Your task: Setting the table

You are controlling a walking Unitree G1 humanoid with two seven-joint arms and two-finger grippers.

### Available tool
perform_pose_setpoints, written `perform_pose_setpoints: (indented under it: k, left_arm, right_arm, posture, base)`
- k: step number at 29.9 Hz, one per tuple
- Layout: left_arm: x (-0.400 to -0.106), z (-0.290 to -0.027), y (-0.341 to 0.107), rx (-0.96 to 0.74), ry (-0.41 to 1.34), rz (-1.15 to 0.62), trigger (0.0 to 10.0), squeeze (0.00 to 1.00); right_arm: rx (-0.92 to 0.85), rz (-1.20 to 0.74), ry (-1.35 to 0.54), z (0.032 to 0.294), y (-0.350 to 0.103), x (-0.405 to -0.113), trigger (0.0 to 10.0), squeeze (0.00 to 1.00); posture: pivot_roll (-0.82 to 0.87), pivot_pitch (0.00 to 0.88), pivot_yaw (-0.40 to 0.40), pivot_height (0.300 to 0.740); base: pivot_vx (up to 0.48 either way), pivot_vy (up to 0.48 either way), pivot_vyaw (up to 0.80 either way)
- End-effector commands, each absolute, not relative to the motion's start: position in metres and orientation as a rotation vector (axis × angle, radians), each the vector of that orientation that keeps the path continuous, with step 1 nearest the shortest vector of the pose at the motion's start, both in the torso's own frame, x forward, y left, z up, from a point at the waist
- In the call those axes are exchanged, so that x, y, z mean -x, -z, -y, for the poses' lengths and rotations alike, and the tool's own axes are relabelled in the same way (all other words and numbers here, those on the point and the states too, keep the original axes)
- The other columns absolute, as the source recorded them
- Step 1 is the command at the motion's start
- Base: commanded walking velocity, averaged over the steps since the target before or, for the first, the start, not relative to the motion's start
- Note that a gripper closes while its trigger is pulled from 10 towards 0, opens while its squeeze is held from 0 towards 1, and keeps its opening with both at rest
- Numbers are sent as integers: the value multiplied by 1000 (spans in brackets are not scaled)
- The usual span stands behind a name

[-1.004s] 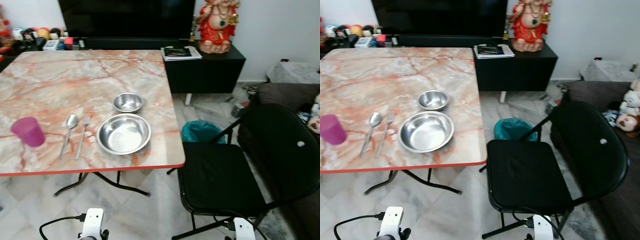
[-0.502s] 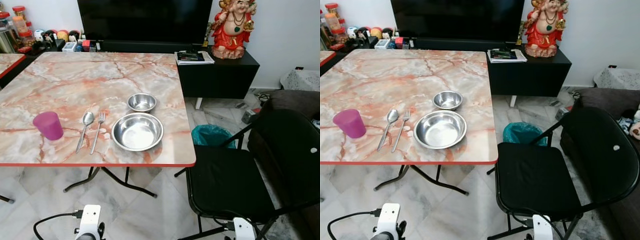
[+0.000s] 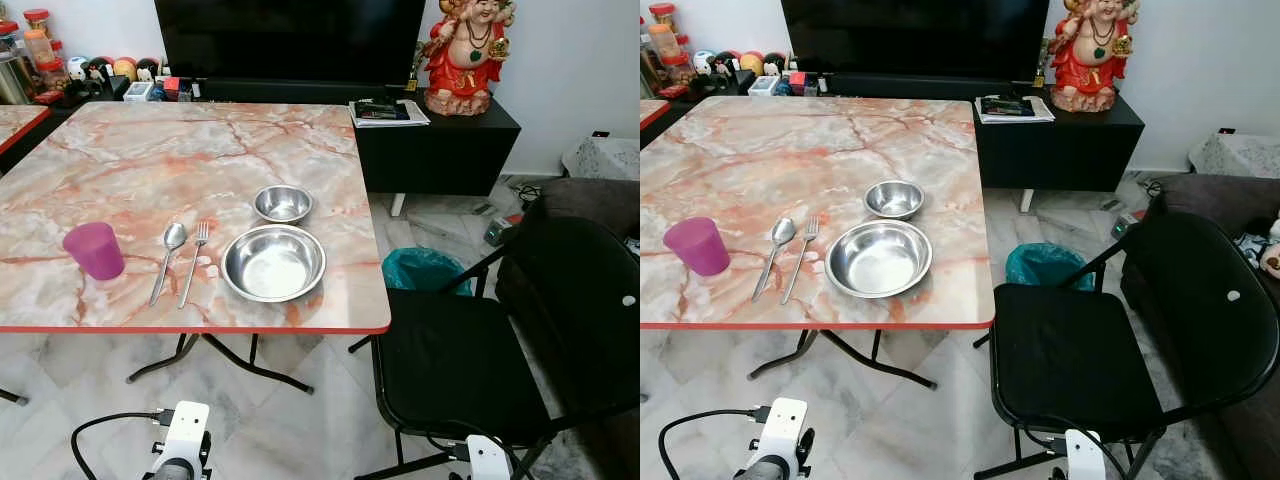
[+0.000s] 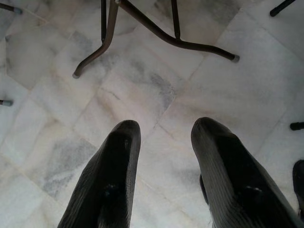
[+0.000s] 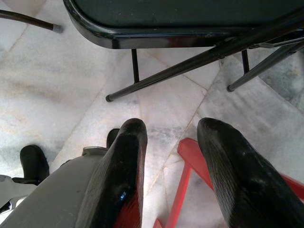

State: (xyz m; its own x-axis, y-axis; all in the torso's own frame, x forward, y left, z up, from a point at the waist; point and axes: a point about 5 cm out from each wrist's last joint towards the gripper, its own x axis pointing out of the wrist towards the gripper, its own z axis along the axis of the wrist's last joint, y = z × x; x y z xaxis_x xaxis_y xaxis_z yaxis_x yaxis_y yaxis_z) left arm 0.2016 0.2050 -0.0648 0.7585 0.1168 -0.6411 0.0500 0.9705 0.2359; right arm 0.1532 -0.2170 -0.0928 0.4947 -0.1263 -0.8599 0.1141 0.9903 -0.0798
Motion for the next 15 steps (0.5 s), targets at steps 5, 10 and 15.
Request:
perform_pose_setpoints:
  k: [5,10,15]
  left_arm:
    - [-201,-219,48,-367,-42,-490,10000,0]
    - [-186,-238,10,-293,-87,-194,10000,0]
    - [-201,-230,2,-285,-90,-209,10000,0]
  right_arm:
    - [21,-1031,146,219,92,-155,10000,0]
    - [29,-1033,140,220,91,-155,10000,0]
    - [30,-1033,134,219,91,-155,10000,0]
  posture:
    - [47,0,-30,740]
    - [61,0,-37,740]
    - [57,0,-33,740]
  base:
    - [0,0,0]
    - [0,0,0]
    - [0,0,0]
